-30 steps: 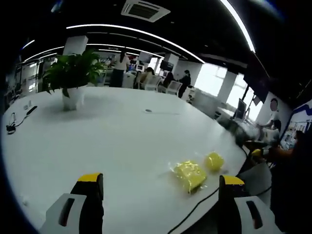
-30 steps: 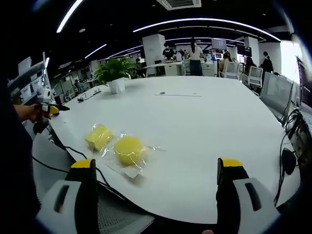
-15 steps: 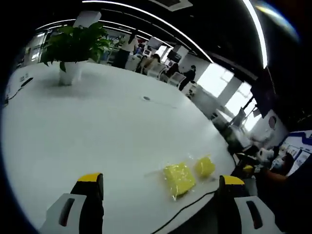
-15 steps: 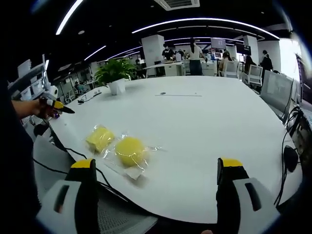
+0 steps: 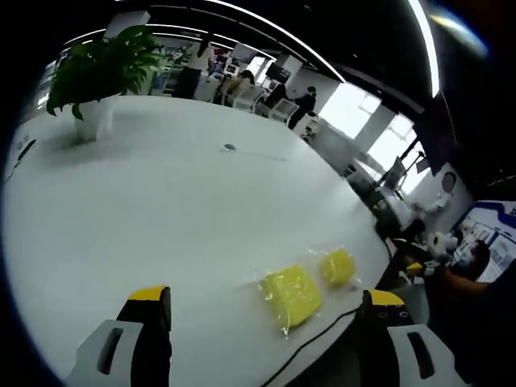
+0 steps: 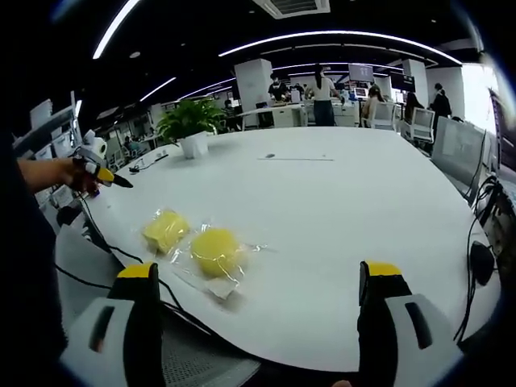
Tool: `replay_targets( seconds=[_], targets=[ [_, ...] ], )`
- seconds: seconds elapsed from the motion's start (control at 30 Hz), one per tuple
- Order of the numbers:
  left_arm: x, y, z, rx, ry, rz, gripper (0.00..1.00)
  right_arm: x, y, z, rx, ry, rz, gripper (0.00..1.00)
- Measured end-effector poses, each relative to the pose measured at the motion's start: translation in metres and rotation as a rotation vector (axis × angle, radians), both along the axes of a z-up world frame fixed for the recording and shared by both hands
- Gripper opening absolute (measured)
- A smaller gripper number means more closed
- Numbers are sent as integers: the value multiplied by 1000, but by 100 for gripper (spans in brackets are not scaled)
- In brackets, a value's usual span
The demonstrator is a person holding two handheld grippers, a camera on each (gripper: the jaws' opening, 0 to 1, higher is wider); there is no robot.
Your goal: Compare the silicone blocks by pressing each to a similar depth, holding the contact briefly, and releasing to observe deformation and rebound differences across the visible hardness samples.
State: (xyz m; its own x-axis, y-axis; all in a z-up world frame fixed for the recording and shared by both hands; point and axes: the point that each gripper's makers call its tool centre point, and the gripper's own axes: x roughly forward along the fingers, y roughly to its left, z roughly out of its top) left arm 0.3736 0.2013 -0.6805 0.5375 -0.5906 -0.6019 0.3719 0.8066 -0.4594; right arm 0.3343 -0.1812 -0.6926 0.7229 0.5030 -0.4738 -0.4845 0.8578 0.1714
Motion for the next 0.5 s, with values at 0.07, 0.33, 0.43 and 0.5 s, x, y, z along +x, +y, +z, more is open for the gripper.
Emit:
replay_targets(
  seconds=[0.07,0.33,0.43,0.5],
  targets=[
    [2,-5,-3,6,17,-12,100,0,2,1,2,-3,8,97],
    [9,-17,-18,12,62,-37,97,3,-1,1,6,-6,8,97],
    [11,-22,-22,-10,76,-32,96,3,-3,1,8,-5,5,97],
    [13,-24,-27,-10,82,-35,92,2,-4,0,7,-2,7,97]
  ],
)
